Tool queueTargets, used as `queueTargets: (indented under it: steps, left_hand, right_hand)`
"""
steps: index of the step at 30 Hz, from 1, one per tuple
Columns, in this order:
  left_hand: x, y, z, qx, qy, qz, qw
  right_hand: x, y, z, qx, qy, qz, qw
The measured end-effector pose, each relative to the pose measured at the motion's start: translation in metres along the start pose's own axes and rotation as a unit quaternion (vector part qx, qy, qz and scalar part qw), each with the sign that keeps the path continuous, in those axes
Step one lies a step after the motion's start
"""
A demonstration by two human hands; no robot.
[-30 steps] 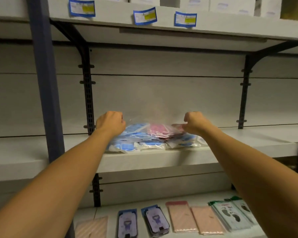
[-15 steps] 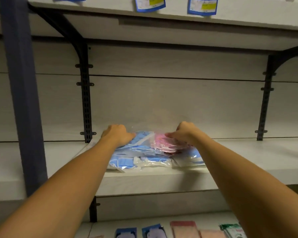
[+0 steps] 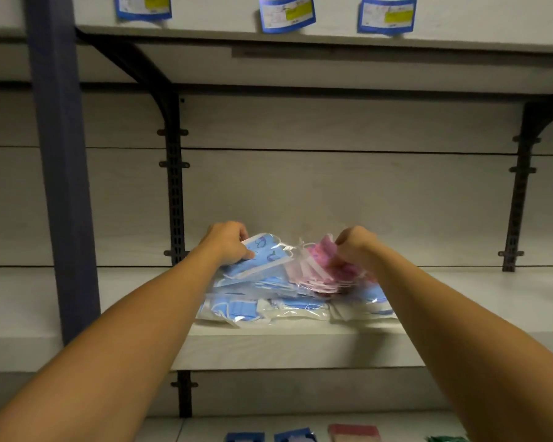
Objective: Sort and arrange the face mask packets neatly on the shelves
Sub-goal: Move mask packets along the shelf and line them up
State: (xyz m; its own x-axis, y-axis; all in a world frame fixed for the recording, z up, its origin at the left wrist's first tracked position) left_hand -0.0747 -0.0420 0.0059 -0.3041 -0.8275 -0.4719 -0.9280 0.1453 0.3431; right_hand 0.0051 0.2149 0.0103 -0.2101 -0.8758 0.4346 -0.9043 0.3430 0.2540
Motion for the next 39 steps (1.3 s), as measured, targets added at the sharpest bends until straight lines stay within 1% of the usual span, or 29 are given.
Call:
queueTargets:
  steps: [2, 3, 7, 11, 13, 15, 17, 18, 25, 28, 30, 32, 34, 37, 39]
  left_hand:
    - [-0.003, -0.003, -0.005, -0.018, -0.026, 0.006, 0.999]
    - [-0.005, -0.004, -0.007, -0.024, -0.037, 0.005, 0.999]
    - [-0.014, -0.009, -0.011, -0.018, -0.071, -0.026, 0.997]
    - [-0.024, -0.022, -0.019, -0.003, -0.185, -0.076, 0.980]
    - [-0.026, -0.031, -0.026, -0.001, -0.249, -0.111, 0.962]
    - [-0.026, -0.042, -0.032, 0.002, -0.303, -0.125, 0.945]
    - [-0.026, -0.055, -0.036, 0.007, -0.329, -0.122, 0.936]
    - [-0.025, -0.061, -0.039, 0.006, -0.337, -0.122, 0.934]
    - [-0.028, -0.095, -0.052, -0.006, -0.362, -0.128, 0.923]
    - [-0.027, -0.110, -0.057, -0.021, -0.359, -0.141, 0.922]
    - [-0.023, -0.120, -0.058, -0.032, -0.359, -0.157, 0.919]
    - [-0.020, -0.130, -0.057, -0.038, -0.363, -0.175, 0.914]
    - [-0.019, -0.142, -0.058, -0.047, -0.366, -0.188, 0.910]
    - [-0.016, -0.159, -0.063, -0.065, -0.382, -0.196, 0.901]
    - [-0.011, -0.170, -0.066, -0.078, -0.392, -0.196, 0.895]
  right_hand:
    - [-0.002, -0.005, -0.007, -0.048, 0.074, 0.002, 0.996]
    - [-0.003, -0.006, -0.009, -0.057, 0.105, 0.008, 0.993]
    - [-0.007, -0.012, -0.012, -0.026, 0.216, 0.044, 0.975]
    - [-0.016, -0.019, -0.020, -0.035, 0.260, 0.071, 0.962]
    - [-0.019, -0.022, -0.020, 0.000, 0.293, 0.085, 0.952]
    - [-0.019, -0.027, -0.019, 0.058, 0.270, 0.093, 0.957]
    - [-0.016, -0.036, -0.021, 0.129, 0.228, 0.077, 0.962]
    - [-0.014, -0.041, -0.024, 0.148, 0.204, 0.068, 0.965]
    - [-0.007, -0.059, -0.033, 0.161, 0.125, 0.010, 0.979]
    - [-0.006, -0.063, -0.025, 0.183, 0.221, 0.024, 0.958]
    - [-0.005, -0.067, -0.017, 0.209, 0.265, 0.038, 0.941]
    - [-0.004, -0.067, -0.008, 0.249, 0.277, 0.051, 0.927]
    - [-0.002, -0.069, -0.004, 0.267, 0.277, 0.055, 0.921]
    - [0.002, -0.081, -0.006, 0.272, 0.267, 0.035, 0.924]
    - [0.003, -0.090, -0.008, 0.251, 0.278, -0.002, 0.927]
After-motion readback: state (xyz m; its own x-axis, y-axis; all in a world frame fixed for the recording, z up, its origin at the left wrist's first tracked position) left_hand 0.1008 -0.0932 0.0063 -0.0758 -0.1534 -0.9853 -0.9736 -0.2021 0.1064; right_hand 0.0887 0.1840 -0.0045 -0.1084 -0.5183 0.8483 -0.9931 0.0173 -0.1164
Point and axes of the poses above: each hand's wrist, its own y-axis towards the middle knuckle, its own z-axis out of the palm, x = y × z, the point moved 1 cm from there along y, towards the middle knuckle, and after that the axes turned 3 degrees about -z, right-handed, at the moved point
